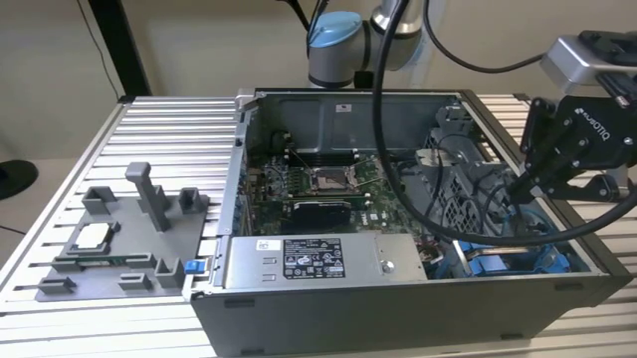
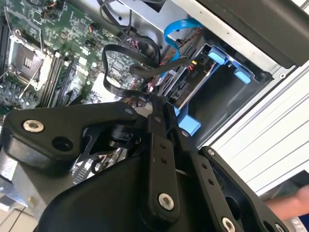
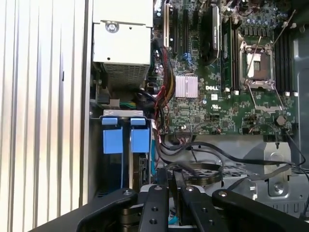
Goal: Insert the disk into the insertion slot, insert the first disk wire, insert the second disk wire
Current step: 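Insert the second disk wire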
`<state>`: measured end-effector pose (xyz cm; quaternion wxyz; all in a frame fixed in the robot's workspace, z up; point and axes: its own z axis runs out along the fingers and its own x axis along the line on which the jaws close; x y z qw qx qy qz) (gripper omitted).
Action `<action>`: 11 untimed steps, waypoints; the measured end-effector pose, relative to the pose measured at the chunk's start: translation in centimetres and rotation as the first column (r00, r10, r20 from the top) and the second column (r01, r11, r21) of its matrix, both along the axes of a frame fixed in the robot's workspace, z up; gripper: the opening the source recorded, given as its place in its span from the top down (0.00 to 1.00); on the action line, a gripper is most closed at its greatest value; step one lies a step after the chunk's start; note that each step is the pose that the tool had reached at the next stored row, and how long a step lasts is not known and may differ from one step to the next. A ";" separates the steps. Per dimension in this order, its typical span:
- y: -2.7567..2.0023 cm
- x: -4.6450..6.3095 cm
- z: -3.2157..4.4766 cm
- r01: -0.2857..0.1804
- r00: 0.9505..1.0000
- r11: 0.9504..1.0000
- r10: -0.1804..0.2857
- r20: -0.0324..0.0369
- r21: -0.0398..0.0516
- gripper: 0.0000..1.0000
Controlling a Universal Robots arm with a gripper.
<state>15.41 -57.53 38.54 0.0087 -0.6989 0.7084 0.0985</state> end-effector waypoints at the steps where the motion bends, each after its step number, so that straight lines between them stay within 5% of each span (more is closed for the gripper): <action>1: -0.03 0.0 0.01 -0.001 1.000 1.000 0.001 0.000 -0.006 1.00; 11: -0.22 -0.1 -0.02 -0.012 1.000 0.998 0.012 0.000 -0.060 1.00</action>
